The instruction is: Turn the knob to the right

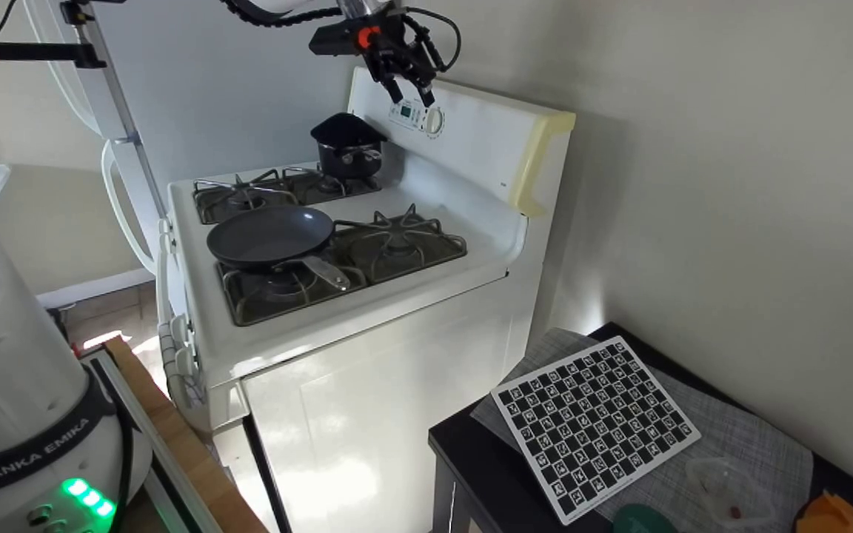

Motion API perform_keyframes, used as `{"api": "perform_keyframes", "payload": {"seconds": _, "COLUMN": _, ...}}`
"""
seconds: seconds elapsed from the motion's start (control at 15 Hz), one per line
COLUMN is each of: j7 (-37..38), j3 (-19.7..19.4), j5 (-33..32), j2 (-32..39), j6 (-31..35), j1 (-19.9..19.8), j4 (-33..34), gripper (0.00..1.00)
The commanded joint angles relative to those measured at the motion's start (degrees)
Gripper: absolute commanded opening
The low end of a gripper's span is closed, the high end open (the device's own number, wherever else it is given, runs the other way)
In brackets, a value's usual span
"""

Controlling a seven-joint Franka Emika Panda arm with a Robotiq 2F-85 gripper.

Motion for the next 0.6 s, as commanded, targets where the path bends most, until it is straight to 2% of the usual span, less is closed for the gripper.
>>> {"api": "perform_keyframes", "payload": {"seconds": 0.0, "j7": -0.2, "j3": -1.3, "j5": 0.1, "j2": 0.2, "j6": -0.1, "j1": 1.3, "j4": 0.1, "gripper": 1.0}}
{"api": "perform_keyframes", "payload": {"seconds": 0.53, "j7": -0.3, "j3": -1.5, "j5": 0.1, "j2": -0.2, "j6": -0.1, "j1": 1.2, "j4": 0.1, "gripper": 1.0}}
